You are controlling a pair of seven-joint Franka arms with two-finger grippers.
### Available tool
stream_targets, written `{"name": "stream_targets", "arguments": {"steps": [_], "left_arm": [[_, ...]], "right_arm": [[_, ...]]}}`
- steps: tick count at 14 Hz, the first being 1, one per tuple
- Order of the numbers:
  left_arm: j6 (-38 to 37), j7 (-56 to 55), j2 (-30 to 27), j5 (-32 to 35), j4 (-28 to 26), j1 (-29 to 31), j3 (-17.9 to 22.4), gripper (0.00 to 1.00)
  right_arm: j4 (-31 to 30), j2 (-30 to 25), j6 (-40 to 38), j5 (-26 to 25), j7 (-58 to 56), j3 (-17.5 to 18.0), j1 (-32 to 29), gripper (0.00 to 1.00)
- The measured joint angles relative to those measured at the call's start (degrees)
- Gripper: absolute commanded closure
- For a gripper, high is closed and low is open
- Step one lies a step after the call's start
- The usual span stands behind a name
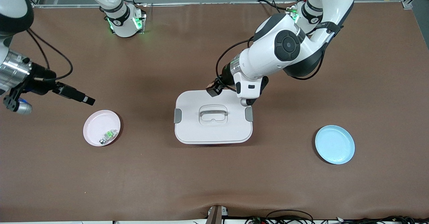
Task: Transfer orange switch to right arm and place
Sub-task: 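Carry the switch over the white box while the right gripper rises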
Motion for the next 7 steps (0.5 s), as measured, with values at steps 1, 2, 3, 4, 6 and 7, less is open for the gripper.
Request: {"name": "stream_targets", "arguments": {"steps": [1, 2, 3, 4, 6, 7], "left_arm": [[0.0, -1.7, 0.0, 0.0, 0.4, -0.6, 0.0, 1.0], [0.1, -3.3, 0.2, -0.1, 0.8, -1.3, 0.0, 1.0], [0.3, -4.9, 0.4, -0.1, 1.1, -2.1, 0.0, 1.0], [0.7, -6.3, 0.8, -0.1, 1.5, -2.8, 0.0, 1.0], [1.6, -8.1, 1.7, -0.1, 2.3, -3.9, 0.0, 1.0], [1.8, -8.3, 2.0, -0.1, 2.5, -4.2, 0.0, 1.0]], "right_arm": [[-4.5, -3.0, 3.8, 1.9, 0.9, 0.1, 1.5, 0.0], [-8.0, -5.6, 7.0, 2.8, 2.7, 0.3, 3.3, 0.0], [-10.3, -7.7, 9.6, 3.3, 5.3, 0.4, 5.4, 0.0], [-11.6, -9.4, 12.1, 3.5, 8.1, 0.5, 7.8, 0.0], [-13.1, -11.2, 19.1, 3.5, 14.0, 0.7, 13.5, 0.0], [-13.7, -11.4, 23.0, 3.5, 16.1, 0.7, 16.7, 0.0]]}}
